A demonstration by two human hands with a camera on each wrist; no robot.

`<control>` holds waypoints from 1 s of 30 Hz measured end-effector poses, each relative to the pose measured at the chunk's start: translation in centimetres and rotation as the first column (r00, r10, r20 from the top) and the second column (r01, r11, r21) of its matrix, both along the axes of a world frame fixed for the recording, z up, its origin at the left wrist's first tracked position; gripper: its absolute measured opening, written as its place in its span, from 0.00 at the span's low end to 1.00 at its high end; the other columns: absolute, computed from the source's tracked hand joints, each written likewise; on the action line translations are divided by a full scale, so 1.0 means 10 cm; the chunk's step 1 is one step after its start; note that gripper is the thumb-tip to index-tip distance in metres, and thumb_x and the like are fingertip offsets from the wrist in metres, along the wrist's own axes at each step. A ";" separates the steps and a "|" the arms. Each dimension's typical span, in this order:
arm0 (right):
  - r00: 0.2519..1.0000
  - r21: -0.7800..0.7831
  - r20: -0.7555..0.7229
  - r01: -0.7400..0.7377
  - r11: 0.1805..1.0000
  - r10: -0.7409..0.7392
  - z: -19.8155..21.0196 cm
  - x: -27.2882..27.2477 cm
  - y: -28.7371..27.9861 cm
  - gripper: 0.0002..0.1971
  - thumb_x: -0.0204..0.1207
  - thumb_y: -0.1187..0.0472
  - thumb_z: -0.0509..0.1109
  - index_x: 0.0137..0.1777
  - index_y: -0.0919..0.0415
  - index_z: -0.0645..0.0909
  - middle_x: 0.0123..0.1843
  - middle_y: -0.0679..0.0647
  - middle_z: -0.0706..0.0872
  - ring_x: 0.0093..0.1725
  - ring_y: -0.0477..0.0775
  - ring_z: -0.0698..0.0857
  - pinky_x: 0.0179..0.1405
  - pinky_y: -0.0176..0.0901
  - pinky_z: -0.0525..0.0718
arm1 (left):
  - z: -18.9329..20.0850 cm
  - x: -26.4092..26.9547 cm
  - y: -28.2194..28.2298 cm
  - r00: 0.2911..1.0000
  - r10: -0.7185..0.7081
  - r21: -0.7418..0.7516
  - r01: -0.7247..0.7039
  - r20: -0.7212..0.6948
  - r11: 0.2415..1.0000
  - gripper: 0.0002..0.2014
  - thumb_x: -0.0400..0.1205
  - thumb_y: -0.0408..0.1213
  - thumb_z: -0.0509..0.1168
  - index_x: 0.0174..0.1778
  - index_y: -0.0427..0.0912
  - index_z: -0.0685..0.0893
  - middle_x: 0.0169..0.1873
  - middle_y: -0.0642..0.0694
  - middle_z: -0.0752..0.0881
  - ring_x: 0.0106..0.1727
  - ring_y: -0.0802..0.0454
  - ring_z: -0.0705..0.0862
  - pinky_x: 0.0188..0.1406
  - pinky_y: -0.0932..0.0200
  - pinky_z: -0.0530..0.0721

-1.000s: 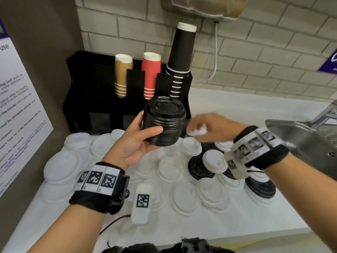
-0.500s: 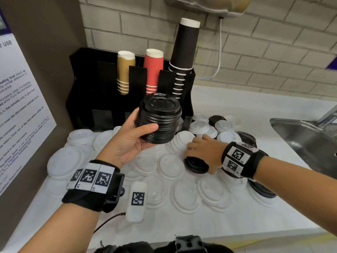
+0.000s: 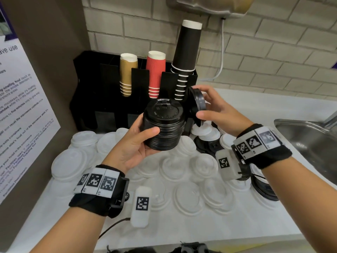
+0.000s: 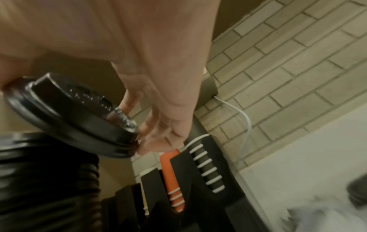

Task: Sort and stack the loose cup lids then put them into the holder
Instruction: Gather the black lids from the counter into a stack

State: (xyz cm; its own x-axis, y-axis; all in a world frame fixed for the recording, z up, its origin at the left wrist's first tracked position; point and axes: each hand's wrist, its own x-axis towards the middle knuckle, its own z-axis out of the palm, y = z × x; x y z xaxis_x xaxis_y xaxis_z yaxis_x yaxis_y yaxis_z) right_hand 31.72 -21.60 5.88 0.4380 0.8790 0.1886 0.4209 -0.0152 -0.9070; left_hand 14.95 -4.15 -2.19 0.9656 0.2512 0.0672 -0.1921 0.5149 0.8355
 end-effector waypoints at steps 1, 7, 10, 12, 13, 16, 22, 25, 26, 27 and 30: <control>0.999 -0.005 0.030 -0.027 1.000 0.027 0.05 -0.02 0.01 0.33 0.65 0.51 0.76 0.71 0.42 0.70 0.66 0.61 0.78 0.61 0.59 0.82 0.61 0.48 0.82 | -0.02 0.01 -0.01 1.000 -0.005 0.011 0.005 -0.013 1.000 0.40 0.53 0.43 0.87 0.63 0.55 0.82 0.58 0.49 0.90 0.57 0.48 0.90 0.41 0.52 0.90; 0.966 -0.108 0.238 -0.081 0.991 0.105 0.18 -0.15 0.11 0.39 0.64 0.55 0.82 0.76 0.48 0.71 0.59 0.46 0.79 0.54 0.40 0.80 0.46 0.27 0.79 | -0.04 0.04 -0.08 0.999 -0.018 0.032 0.019 -0.042 0.999 0.26 0.70 0.35 0.71 0.65 0.56 0.79 0.53 0.52 0.91 0.53 0.51 0.91 0.38 0.54 0.89; 0.939 -0.110 0.319 -0.096 0.989 0.127 0.25 -0.23 0.13 0.36 0.63 0.56 0.80 0.73 0.52 0.74 0.60 0.47 0.82 0.53 0.33 0.80 0.48 0.22 0.76 | -0.03 0.05 -0.09 0.998 -0.017 0.043 0.020 -0.058 0.999 0.31 0.70 0.35 0.72 0.70 0.55 0.77 0.57 0.50 0.90 0.56 0.48 0.90 0.41 0.52 0.90; 0.917 -0.123 0.368 -0.118 0.985 0.156 0.29 -0.26 0.15 0.31 0.66 0.59 0.80 0.71 0.56 0.77 0.61 0.44 0.83 0.55 0.28 0.80 0.49 0.19 0.75 | -0.02 0.06 -0.09 0.997 -0.016 0.051 0.020 -0.069 0.999 0.32 0.69 0.35 0.73 0.71 0.56 0.77 0.58 0.49 0.89 0.58 0.46 0.90 0.42 0.50 0.90; 0.904 -0.134 0.392 -0.126 0.983 0.169 0.31 -0.27 0.16 0.29 0.67 0.61 0.80 0.69 0.57 0.78 0.61 0.41 0.83 0.56 0.27 0.79 0.49 0.18 0.74 | -0.03 0.06 -0.09 0.997 -0.018 0.050 0.021 -0.073 0.999 0.32 0.69 0.35 0.74 0.70 0.57 0.77 0.59 0.49 0.90 0.59 0.45 0.89 0.42 0.50 0.90; 0.882 -0.156 0.433 -0.130 0.979 0.186 0.34 -0.28 0.17 0.27 0.68 0.63 0.81 0.68 0.58 0.80 0.60 0.41 0.83 0.56 0.25 0.79 0.50 0.17 0.73 | -0.03 0.08 -0.09 0.997 -0.022 0.040 0.025 -0.075 0.999 0.29 0.70 0.35 0.74 0.67 0.58 0.79 0.58 0.49 0.90 0.59 0.46 0.90 0.42 0.51 0.90; 0.898 -0.161 0.409 -0.107 0.981 0.165 0.32 -0.30 0.17 0.29 0.66 0.63 0.81 0.68 0.57 0.79 0.63 0.45 0.82 0.57 0.31 0.80 0.50 0.21 0.76 | -0.03 0.09 -0.08 0.998 -0.008 0.022 0.009 -0.059 1.000 0.34 0.69 0.35 0.73 0.73 0.56 0.76 0.59 0.48 0.89 0.59 0.46 0.89 0.42 0.51 0.90; 0.903 -0.189 0.399 -0.092 0.978 0.162 0.32 -0.28 0.13 0.32 0.66 0.53 0.82 0.70 0.48 0.76 0.67 0.45 0.81 0.63 0.37 0.79 0.51 0.26 0.79 | -0.04 0.11 -0.07 0.999 -0.011 0.023 0.012 -0.047 1.000 0.33 0.69 0.35 0.73 0.72 0.55 0.76 0.58 0.48 0.90 0.58 0.46 0.90 0.41 0.51 0.90; 0.910 -0.188 0.396 -0.054 0.981 0.126 0.32 -0.24 0.10 0.31 0.67 0.48 0.79 0.71 0.44 0.75 0.68 0.44 0.80 0.64 0.38 0.78 0.52 0.29 0.80 | -0.05 0.11 -0.06 0.999 -0.011 0.015 0.012 -0.039 1.000 0.32 0.69 0.35 0.73 0.71 0.56 0.77 0.58 0.48 0.90 0.58 0.47 0.90 0.41 0.51 0.90; 0.916 -0.179 0.396 -0.001 0.984 0.072 0.32 -0.19 0.06 0.28 0.70 0.46 0.76 0.71 0.42 0.75 0.68 0.43 0.80 0.65 0.40 0.78 0.53 0.32 0.82 | -0.05 0.11 -0.04 0.999 -0.012 0.007 0.012 -0.029 1.000 0.30 0.69 0.34 0.74 0.69 0.56 0.79 0.57 0.49 0.90 0.57 0.47 0.90 0.41 0.51 0.90; 0.868 -0.248 0.495 0.186 0.951 -0.041 0.23 0.06 -0.11 0.15 0.78 0.51 0.71 0.63 0.46 0.80 0.62 0.44 0.83 0.59 0.44 0.82 0.53 0.35 0.83 | -0.06 0.11 0.03 1.000 -0.012 -0.011 0.012 0.004 1.000 0.31 0.64 0.36 0.81 0.63 0.57 0.83 0.58 0.48 0.90 0.59 0.46 0.89 0.42 0.51 0.90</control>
